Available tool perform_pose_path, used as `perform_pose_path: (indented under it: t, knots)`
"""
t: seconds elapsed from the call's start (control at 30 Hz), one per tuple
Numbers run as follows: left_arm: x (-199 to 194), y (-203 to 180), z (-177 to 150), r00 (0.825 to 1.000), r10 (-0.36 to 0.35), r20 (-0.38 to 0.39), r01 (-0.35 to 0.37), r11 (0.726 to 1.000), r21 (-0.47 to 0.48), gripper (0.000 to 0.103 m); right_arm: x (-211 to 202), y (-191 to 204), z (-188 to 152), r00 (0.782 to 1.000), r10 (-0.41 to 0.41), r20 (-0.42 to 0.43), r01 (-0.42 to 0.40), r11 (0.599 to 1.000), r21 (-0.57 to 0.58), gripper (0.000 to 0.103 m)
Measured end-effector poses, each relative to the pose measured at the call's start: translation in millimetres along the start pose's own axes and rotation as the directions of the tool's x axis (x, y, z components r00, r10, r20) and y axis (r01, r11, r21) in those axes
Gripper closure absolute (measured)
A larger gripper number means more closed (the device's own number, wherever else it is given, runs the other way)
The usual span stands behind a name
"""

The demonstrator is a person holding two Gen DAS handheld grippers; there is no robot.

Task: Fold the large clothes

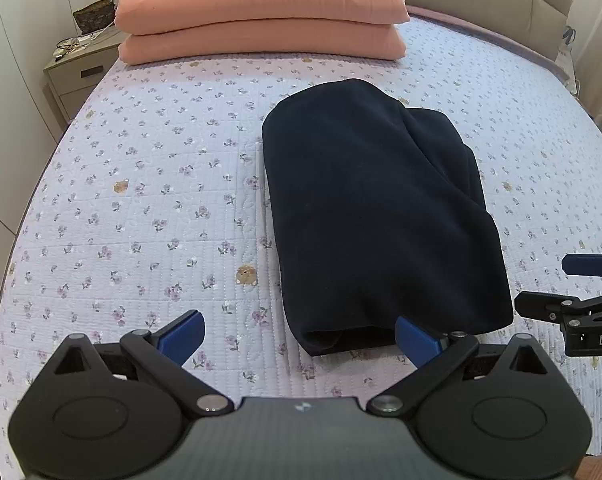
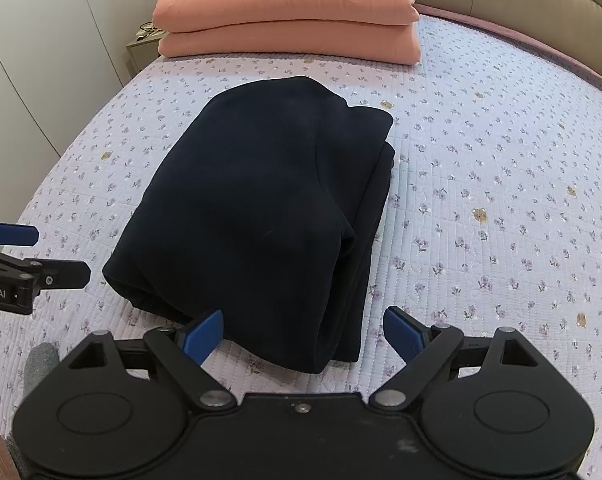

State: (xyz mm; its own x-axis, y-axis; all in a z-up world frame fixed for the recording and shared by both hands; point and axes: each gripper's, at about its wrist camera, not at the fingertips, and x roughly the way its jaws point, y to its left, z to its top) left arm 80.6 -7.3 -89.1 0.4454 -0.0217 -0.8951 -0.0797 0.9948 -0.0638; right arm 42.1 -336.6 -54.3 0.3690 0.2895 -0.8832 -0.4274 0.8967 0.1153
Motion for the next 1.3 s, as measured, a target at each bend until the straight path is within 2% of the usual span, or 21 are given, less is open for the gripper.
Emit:
perform_pose_path:
  t: [1.3]
  knots:
    - [1.9, 4.2, 1.0, 1.000, 0.000, -0.003, 0.000, 1.000, 0.021, 0.000, 3.9, 0.1, -1.7, 0.999, 0.023, -0.032, -0.023, 1.000, -0.012, 0.000]
